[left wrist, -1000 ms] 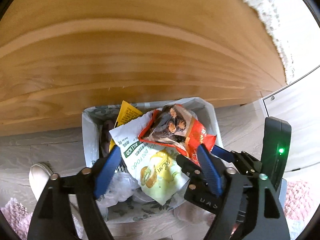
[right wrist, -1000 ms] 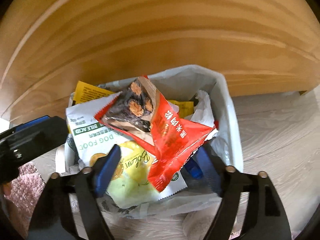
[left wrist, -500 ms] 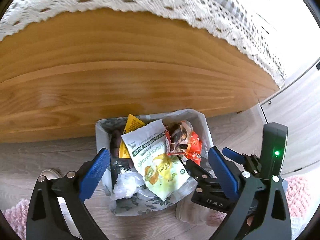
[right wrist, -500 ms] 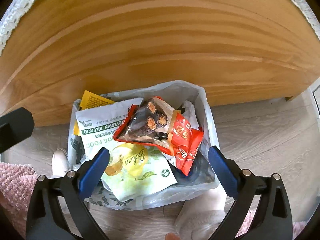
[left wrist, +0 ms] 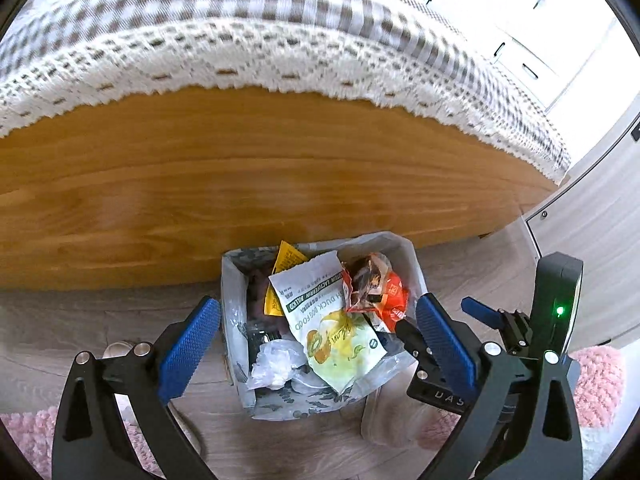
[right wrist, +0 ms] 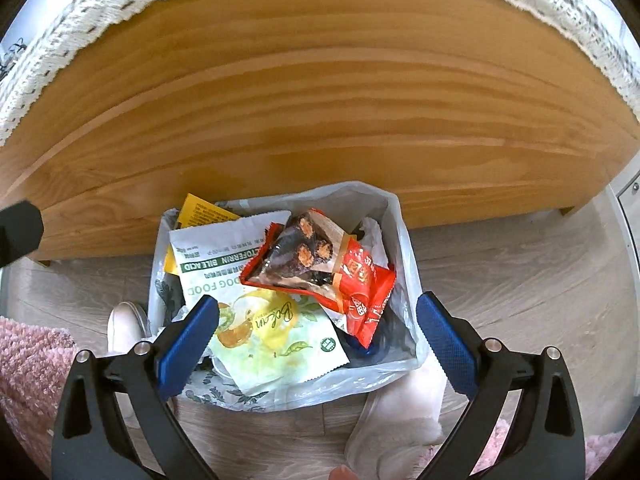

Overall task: Collect trash
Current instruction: 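Raise both open tools from the bin toward the bed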

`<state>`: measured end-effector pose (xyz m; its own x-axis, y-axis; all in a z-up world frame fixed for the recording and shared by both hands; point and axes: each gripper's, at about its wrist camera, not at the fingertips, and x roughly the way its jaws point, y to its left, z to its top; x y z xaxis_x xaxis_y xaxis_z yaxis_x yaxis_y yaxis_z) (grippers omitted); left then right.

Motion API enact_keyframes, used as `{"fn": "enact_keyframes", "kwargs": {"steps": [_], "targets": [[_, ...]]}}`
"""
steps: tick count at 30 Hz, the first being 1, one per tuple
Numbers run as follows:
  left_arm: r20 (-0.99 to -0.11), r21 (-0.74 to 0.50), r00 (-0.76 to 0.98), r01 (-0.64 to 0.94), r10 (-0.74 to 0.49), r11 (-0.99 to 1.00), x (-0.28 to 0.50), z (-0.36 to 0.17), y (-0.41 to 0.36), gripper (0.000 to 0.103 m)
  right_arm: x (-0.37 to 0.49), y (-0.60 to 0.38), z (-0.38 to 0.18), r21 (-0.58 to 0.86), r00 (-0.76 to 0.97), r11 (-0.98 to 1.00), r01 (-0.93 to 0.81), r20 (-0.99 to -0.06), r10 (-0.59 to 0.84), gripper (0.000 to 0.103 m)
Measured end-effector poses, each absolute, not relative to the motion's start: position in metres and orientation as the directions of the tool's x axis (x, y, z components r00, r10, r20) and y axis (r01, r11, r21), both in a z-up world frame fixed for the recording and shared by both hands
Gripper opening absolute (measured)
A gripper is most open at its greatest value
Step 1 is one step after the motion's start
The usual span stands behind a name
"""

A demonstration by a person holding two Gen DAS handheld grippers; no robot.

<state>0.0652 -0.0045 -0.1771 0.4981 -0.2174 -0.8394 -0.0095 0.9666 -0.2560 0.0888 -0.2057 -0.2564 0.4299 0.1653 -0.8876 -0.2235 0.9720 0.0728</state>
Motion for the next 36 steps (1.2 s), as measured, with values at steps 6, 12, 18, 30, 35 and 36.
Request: {"fn": "enact_keyframes", "kwargs": {"steps": [6, 12, 18, 30, 35, 36], "targets": [[-0.827, -0.256, 0.52, -0.013, -0.212, 0.967, 0.059, -0.166, -0.004, 0.095, 0.084, -0.207, -0.244, 0.074, 0.459, 0.97, -0.231, -0.871, 0.175, 0.095], [-0.802, -0.272, 0.55, 0.011, -0.233, 0.962, 0.051, -0.145, -0.003, 0.095, 0.081, -0.207, -0.228, 0.066, 0.495, 0.969, -0.238, -0.85, 0.179, 0.095], [-0.755, -0.267, 0.605, 0.068, -0.253, 0.961, 0.042, -0.114, -0.006, 0.095, 0.076, -0.205, -0.201, 0.053, 0.552, 0.965, -0.258, -0.811, 0.192, 0.095], [-0.67, -0.217, 0.698, 0.145, -0.255, 0.965, 0.033, -0.061, -0.012, 0.095, 0.076, -0.214, -0.134, 0.052, 0.674, 0.964, -0.262, -0.705, 0.221, 0.095], [-0.633, -0.219, 0.727, 0.161, -0.266, 0.962, 0.033, -0.046, -0.013, 0.095, 0.078, -0.218, -0.114, 0.048, 0.711, 0.966, -0.254, -0.668, 0.22, 0.095], [-0.625, -0.217, 0.733, 0.167, -0.268, 0.962, 0.033, -0.044, -0.014, 0.095, 0.079, -0.219, -0.11, 0.044, 0.72, 0.967, -0.253, -0.658, 0.218, 0.095]]}}
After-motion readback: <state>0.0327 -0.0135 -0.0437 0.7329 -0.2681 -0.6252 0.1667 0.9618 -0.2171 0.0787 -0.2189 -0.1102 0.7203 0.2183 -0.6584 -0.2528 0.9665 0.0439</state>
